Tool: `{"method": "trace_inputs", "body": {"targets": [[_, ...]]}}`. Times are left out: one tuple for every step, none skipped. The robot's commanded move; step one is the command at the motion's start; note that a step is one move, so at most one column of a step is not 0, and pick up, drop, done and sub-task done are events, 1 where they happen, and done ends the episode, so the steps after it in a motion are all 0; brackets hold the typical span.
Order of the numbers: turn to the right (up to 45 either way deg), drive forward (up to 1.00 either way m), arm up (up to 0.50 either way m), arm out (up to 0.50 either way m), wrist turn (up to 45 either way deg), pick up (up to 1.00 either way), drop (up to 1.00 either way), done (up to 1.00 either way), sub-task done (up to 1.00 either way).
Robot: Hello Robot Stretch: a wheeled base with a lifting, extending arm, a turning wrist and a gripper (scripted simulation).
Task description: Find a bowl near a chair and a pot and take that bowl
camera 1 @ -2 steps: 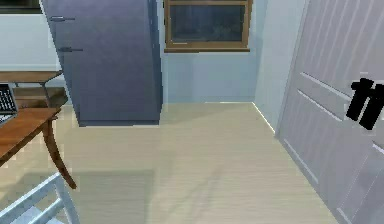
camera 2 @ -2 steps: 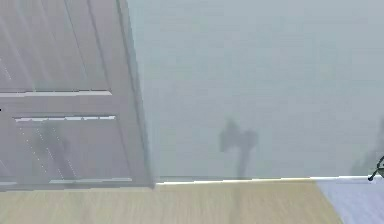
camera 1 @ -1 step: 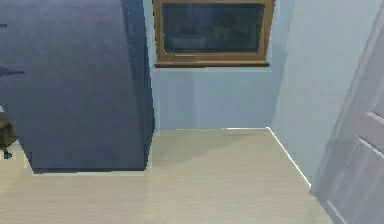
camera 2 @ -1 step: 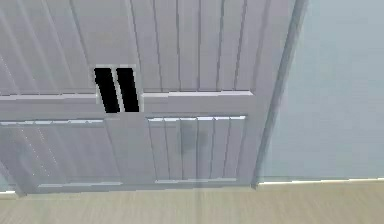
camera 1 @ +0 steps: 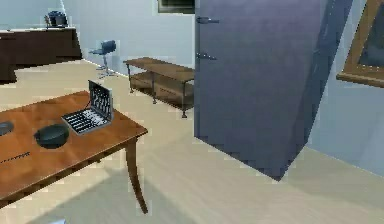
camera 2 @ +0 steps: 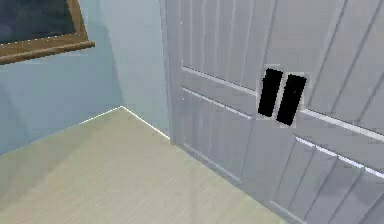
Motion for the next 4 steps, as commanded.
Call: {"method": "trace_inputs", "body": {"targets": [[-45.0,0.0,0.0,0.0,0.0,0.0,0.0,0.0,0.0],[-45.0,0.0,0.0,0.0,0.0,0.0,0.0,0.0,0.0],[-36.0,0.0,0.0,0.0,0.0,0.0,0.0,0.0,0.0],[45.0,0.0,0.0,0.0,0.0,0.0,0.0,0.0,0.0]]}}
